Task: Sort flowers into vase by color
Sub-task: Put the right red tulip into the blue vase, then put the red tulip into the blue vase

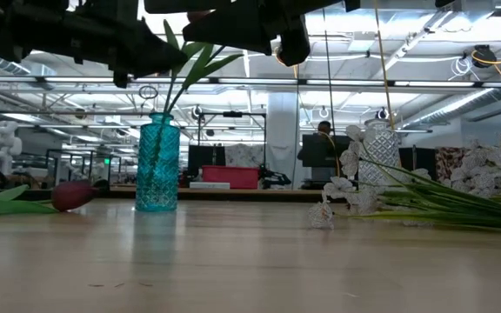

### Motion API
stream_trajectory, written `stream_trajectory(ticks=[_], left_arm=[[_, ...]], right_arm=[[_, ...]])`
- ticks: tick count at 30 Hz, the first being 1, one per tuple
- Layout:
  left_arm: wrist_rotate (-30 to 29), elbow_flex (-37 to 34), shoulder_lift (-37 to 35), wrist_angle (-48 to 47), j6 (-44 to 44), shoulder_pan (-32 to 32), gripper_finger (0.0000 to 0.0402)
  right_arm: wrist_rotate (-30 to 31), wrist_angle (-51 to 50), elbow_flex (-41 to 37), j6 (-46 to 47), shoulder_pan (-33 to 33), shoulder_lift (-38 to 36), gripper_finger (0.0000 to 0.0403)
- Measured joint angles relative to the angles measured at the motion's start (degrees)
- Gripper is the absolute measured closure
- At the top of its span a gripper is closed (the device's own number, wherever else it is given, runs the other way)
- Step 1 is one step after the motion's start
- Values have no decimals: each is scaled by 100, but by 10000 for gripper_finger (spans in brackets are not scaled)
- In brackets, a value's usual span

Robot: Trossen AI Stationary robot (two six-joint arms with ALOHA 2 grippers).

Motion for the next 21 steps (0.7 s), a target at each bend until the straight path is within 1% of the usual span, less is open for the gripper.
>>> stream_trajectory(ticks=[6, 12, 17, 21], left_arm=[[-6, 0, -10, -118, 1, -91, 235], [-5, -2, -153, -344, 2, -342, 177], [-4, -2, -433, -772, -4, -587, 149], [-63, -2, -763, -1131, -2, -788, 143]], right_arm=[[0, -53, 0, 0, 2, 0, 186], [-2, -181, 0, 121, 2, 0, 186], [-2, -271, 0, 151, 4, 0, 186], [-2, -317, 0, 151, 6, 0, 186]])
